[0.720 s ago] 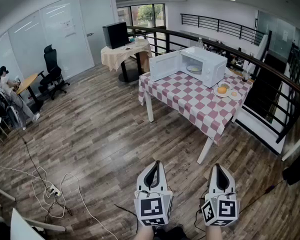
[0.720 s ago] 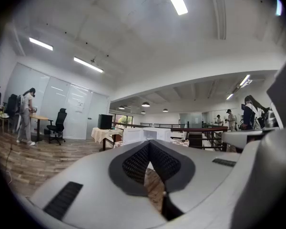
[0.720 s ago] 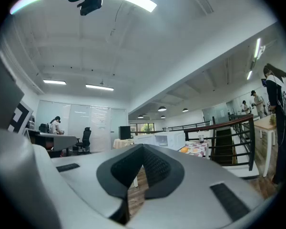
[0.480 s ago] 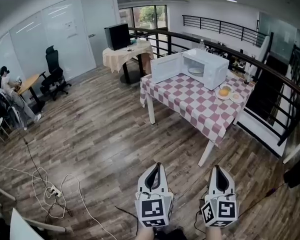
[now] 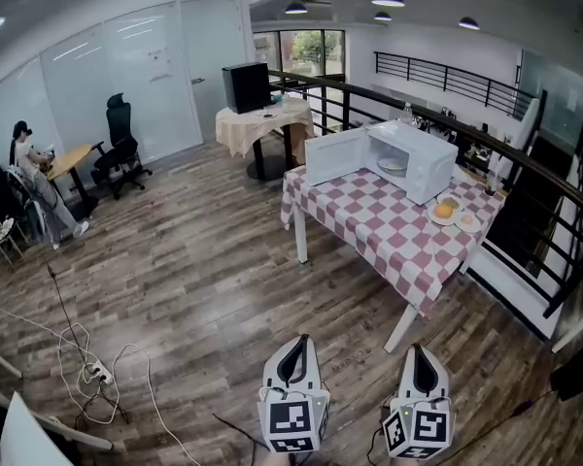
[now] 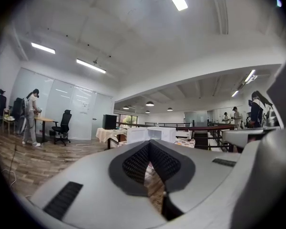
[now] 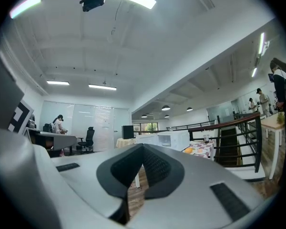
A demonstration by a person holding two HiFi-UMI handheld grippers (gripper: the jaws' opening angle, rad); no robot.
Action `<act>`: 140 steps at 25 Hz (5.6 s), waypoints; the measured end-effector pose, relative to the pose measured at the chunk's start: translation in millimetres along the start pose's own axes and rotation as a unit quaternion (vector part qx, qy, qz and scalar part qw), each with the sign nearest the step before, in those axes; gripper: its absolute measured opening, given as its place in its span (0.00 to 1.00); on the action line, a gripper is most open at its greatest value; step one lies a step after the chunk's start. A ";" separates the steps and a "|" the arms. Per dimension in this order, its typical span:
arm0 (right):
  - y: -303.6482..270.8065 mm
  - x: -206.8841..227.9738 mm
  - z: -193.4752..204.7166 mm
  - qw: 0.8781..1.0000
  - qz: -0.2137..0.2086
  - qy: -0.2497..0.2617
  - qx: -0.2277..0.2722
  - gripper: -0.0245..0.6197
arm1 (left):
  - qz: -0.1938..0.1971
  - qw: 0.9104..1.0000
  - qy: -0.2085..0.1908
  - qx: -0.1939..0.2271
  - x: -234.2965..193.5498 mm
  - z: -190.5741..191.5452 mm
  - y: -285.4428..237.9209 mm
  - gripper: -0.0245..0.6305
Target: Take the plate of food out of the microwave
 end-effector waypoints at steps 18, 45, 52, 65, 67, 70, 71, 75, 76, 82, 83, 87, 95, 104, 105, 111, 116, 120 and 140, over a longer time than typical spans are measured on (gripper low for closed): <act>-35.9 15.3 17.6 0.999 -0.044 -0.008 -0.019 0.02 | -0.032 0.999 0.006 -0.001 2.6 6.2 -24.6 0.06; -283.6 7.9 -11.3 0.999 0.016 -0.011 -0.027 0.02 | 0.000 1.000 0.010 0.002 -114.0 -42.3 -267.7 0.06; -322.6 -0.7 -14.2 0.999 0.019 0.004 -0.035 0.02 | 0.008 1.000 0.021 -0.003 -132.4 -40.5 -306.3 0.06; -407.0 16.0 -6.0 0.998 0.027 -0.011 -0.056 0.02 | -0.003 1.000 0.022 -0.022 -153.4 -34.2 -380.4 0.06; -426.0 23.3 -9.4 0.998 0.028 -0.012 -0.053 0.02 | -0.005 0.999 0.023 -0.022 -153.8 -36.3 -398.0 0.06; -457.0 33.2 -14.7 0.998 0.025 -0.013 -0.051 0.02 | -0.008 0.999 0.024 -0.023 -154.2 -40.9 -428.4 0.06; -467.8 36.8 -16.0 0.998 0.023 -0.013 -0.052 0.02 | -0.009 0.999 0.023 -0.023 -153.9 -42.6 -439.2 0.06; -511.8 54.0 -22.9 0.998 0.015 -0.016 -0.056 0.02 | -0.011 0.999 0.018 -0.025 -150.5 -52.0 -482.7 0.06; -523.0 58.9 -25.2 0.998 0.015 -0.016 -0.057 0.02 | -0.013 0.999 0.017 -0.025 -150.2 -54.1 -493.8 0.06; -587.7 90.8 -38.4 0.998 0.016 -0.023 -0.051 0.02 | -0.020 0.999 0.017 -0.030 -146.2 -66.7 -560.6 0.06; -596.2 95.8 -39.6 0.998 0.017 -0.025 -0.051 0.02 | -0.019 0.999 0.016 -0.031 -144.6 -68.8 -570.3 0.06; -625.3 112.0 -43.7 0.998 0.019 -0.029 -0.052 0.02 | -0.011 0.999 0.015 -0.032 -138.5 -77.4 -603.7 0.06; -662.1 130.2 -42.6 0.997 0.021 -0.038 -0.058 0.02 | -0.010 0.999 0.015 -0.040 -134.3 -77.2 -646.6 0.06; -689.3 140.7 -39.5 0.997 0.030 -0.045 -0.063 0.02 | 0.009 0.999 0.013 -0.050 -131.2 -79.1 -684.1 0.06; -693.4 141.5 -38.8 0.996 0.032 -0.046 -0.065 0.02 | 0.012 0.999 0.014 -0.052 -132.0 -79.2 -690.2 0.06; -723.0 152.3 -39.5 0.994 0.061 -0.054 -0.069 0.02 | 0.046 0.997 0.015 -0.061 -129.7 -81.9 -741.7 0.06; -756.3 162.5 -47.6 0.992 0.090 -0.059 -0.064 0.02 | 0.084 0.994 0.008 -0.067 -125.4 -89.7 -789.0 0.06; -783.8 166.1 -52.6 0.990 0.112 -0.062 -0.065 0.02 | 0.117 0.991 -0.001 -0.070 -122.5 -95.1 -823.6 0.06; -885.2 170.5 -52.2 0.975 0.191 -0.069 -0.095 0.02 | 0.215 0.971 -0.011 -0.105 -137.3 -99.1 -958.7 0.06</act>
Point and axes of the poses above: the fingertips, and each gripper's own axes: y backward along the fingers, x to its right, z out of its underside, the point moved 8 cm from there along y, backward along the fingers, and after that the axes turned 8 degrees about -x, right-handed, at the moved point
